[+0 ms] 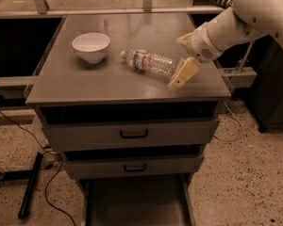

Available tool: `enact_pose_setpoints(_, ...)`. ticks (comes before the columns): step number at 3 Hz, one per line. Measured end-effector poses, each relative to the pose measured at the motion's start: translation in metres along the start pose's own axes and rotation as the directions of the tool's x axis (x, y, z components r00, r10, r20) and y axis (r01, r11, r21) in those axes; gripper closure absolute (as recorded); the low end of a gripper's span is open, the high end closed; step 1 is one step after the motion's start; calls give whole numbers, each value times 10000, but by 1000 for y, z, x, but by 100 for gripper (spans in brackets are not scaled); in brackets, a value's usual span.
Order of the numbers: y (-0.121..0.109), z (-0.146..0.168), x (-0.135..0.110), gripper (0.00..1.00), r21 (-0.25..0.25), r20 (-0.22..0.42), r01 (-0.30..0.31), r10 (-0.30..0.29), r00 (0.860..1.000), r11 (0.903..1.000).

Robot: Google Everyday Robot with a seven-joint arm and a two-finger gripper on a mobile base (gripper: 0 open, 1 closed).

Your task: Place water bottle into bottom drawer

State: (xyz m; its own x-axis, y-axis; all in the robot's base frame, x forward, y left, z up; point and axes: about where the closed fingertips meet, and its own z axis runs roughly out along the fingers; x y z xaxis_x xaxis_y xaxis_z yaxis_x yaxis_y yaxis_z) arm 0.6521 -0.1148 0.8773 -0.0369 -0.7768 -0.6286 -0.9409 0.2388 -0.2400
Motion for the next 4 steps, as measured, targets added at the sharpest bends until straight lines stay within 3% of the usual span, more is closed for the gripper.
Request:
enact_pose_setpoints(2,-16,31,-6,0,344,253,-985,976,9949,9945)
enact_pose_setpoints(3,-18,43,-12,0,226,254,-1400,1394,9899,9899)
enact_pose_setpoints(4,-18,44,-13,18,214,254,-1424,1419,9896,9896)
